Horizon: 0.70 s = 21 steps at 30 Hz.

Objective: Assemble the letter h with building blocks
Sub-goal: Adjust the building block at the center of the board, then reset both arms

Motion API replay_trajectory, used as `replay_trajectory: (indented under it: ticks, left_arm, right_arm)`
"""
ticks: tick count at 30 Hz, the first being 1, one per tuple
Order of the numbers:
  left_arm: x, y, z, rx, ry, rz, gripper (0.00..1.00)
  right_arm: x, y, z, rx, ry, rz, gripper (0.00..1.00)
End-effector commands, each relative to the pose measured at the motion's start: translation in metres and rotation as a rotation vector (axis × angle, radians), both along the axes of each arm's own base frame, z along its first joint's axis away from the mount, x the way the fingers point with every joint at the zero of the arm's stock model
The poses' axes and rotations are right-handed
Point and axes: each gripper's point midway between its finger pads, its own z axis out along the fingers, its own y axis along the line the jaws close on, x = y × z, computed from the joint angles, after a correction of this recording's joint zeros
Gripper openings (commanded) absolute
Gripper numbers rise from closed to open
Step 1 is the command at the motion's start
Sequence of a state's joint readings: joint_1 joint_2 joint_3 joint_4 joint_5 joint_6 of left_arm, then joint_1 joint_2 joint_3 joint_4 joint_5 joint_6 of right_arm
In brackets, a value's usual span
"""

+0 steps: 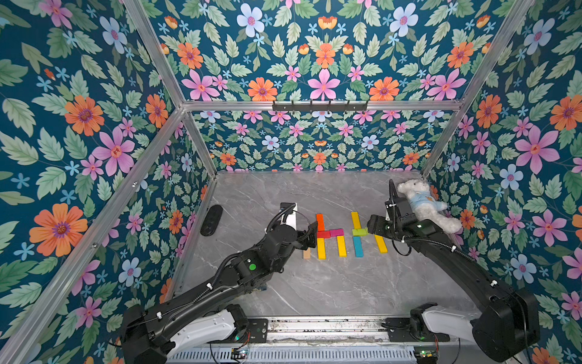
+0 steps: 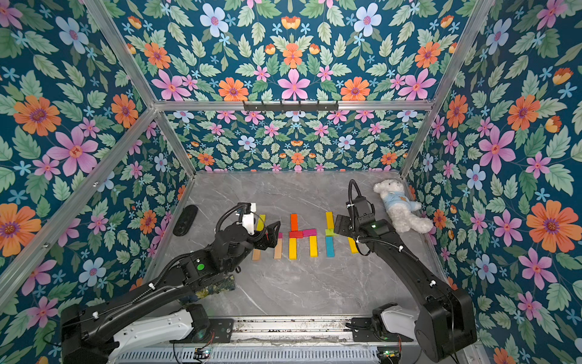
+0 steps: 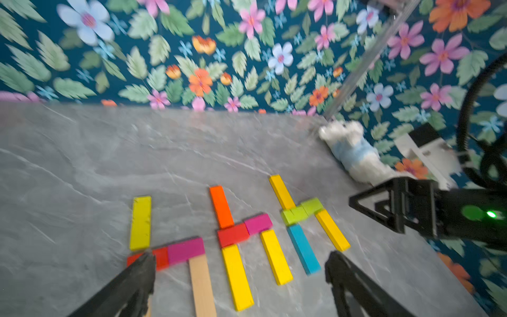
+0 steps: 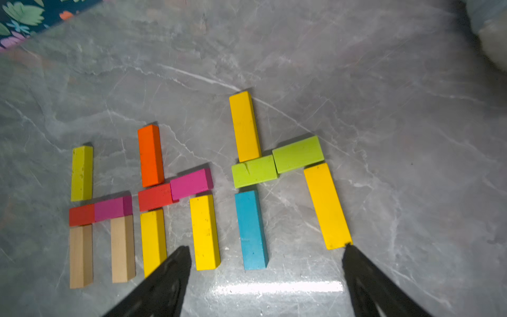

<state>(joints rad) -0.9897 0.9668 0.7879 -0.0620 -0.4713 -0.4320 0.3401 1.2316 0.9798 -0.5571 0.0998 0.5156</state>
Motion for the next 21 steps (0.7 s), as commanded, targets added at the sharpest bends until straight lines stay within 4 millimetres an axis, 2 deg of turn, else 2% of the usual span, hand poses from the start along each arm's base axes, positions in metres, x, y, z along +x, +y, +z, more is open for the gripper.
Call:
replay_trajectory:
  ticks: [1,3,5,6,8,11,14,16,19,21]
  left_arm:
    - [0.016,0.034,0.026,0.028,-0.198,0.196,1.00]
    - [0.024,0.061,0.033,0.016,-0.251,0.376,0.99]
    - [0.037,0.070,0.039,0.060,-0.290,0.432,0.99]
    - [0.049,0.075,0.041,0.095,-0.299,0.451,0.99]
    - [0.074,0.095,0.040,0.114,-0.305,0.522,0.99]
    - [0.114,0.136,0.022,0.077,-0.276,0.577,0.99]
    - [0.148,0.178,-0.016,0.151,-0.187,0.618,0.99]
    - [0.162,0.202,-0.050,0.309,-0.108,0.644,0.99]
    - [0.162,0.238,-0.099,0.435,-0.007,0.694,0.99]
    - [0.157,0.252,-0.118,0.402,0.016,0.709,0.99]
  right_arm:
    - [0.010,-0.021,0.014,-0.055,-0.084,-0.106,0.91]
    - [0.014,-0.020,0.020,-0.029,-0.173,-0.105,0.92]
    - [0.018,-0.020,0.029,0.001,-0.282,-0.108,0.93]
    - [0.018,-0.018,0.031,0.014,-0.325,-0.088,0.99]
    - [0.017,-0.018,0.033,0.017,-0.369,-0.080,0.99]
    - [0.014,-0.027,0.028,0.000,-0.367,-0.126,0.99]
    - [0.010,-0.037,0.020,-0.026,-0.324,-0.179,0.99]
    - [0.006,-0.046,0.015,-0.045,-0.291,-0.232,0.99]
    - [0.003,-0.049,0.012,-0.047,-0.279,-0.245,0.99]
    - [0.003,-0.048,0.012,-0.049,-0.290,-0.231,0.99]
